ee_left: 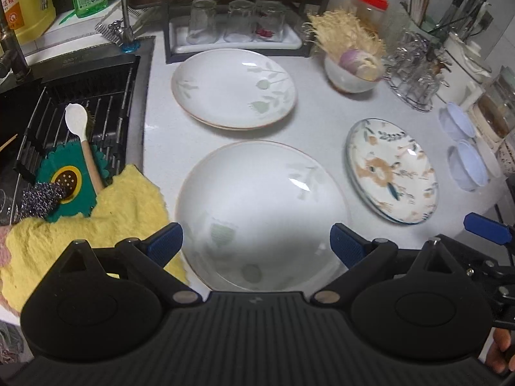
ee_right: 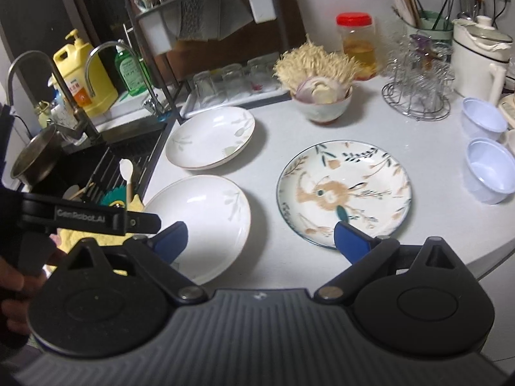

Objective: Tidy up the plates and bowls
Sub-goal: 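Move both grippers down to the rim of the large white plate, then close both grippers on the white plate rim and lift it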

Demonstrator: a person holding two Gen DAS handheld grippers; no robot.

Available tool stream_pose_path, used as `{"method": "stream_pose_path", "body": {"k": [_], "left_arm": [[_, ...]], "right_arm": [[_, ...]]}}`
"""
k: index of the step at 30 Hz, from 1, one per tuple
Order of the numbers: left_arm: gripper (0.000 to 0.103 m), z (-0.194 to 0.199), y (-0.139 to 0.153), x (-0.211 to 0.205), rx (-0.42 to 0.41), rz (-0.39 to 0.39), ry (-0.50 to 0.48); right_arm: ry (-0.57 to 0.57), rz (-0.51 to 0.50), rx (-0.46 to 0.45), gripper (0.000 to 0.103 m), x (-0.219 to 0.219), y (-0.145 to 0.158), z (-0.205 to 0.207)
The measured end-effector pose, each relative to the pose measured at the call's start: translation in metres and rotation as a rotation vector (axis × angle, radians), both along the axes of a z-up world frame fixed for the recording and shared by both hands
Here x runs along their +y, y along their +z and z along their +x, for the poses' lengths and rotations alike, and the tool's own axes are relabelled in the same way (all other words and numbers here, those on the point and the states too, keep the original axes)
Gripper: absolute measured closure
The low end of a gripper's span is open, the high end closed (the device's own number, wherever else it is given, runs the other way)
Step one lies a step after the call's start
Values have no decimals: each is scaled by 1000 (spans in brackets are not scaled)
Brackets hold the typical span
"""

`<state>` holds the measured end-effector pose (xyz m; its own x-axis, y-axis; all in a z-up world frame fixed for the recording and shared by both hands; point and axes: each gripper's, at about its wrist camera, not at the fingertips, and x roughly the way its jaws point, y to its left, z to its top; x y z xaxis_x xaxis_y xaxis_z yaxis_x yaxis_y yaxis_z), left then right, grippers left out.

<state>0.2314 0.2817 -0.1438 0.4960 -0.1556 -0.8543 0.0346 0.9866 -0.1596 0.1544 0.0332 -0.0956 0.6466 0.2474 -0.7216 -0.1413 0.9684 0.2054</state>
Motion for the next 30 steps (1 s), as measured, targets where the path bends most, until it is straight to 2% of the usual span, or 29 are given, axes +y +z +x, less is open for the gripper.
{"method": "stream_pose_path", "body": {"k": [1, 3, 5, 9, 10, 12, 14, 17, 19, 22, 24, 26, 30], "left_arm": [[3, 5, -5, 6, 3, -4, -1], [3, 14, -14, 15, 8, -16, -2], [4, 20, -22, 24, 5, -36, 2], [5, 33, -33, 41, -9, -83, 14], [7, 37, -36, 43, -2, -88, 7], [15, 44, -43, 47, 6, -95, -6], [22, 52, -53, 51, 28, -103, -16], [36, 59, -63, 53, 41, -106, -35], [49, 63, -70, 53, 36, -93, -45], [63, 68, -76, 53, 25, -68, -65], [71, 72, -80, 54, 34, -80, -79], [75, 74, -81, 54, 25, -89, -97], [75, 76, -81, 52, 7, -84, -107]], "right_arm": [[2, 1, 8, 12, 4, -4, 4], [1, 8, 38, 28, 11, -13, 11], [5, 17, 63, 29, 18, -23, 17], [11, 61, 106, 40, 30, -38, 27], [8, 65, 114, 42, 33, -41, 30], [-4, 58, 126, 54, 37, -47, 36], [-18, 67, 143, 59, 39, -54, 42], [-36, 66, 162, 61, 42, -65, 48], [-43, 64, 172, 62, 45, -71, 50], [-75, -12, 151, 62, 51, -76, 54], [-81, 14, 154, 68, 50, -78, 57], [-86, 15, 158, 69, 52, -80, 59], [-101, 64, 179, 73, 51, -89, 64]]}}
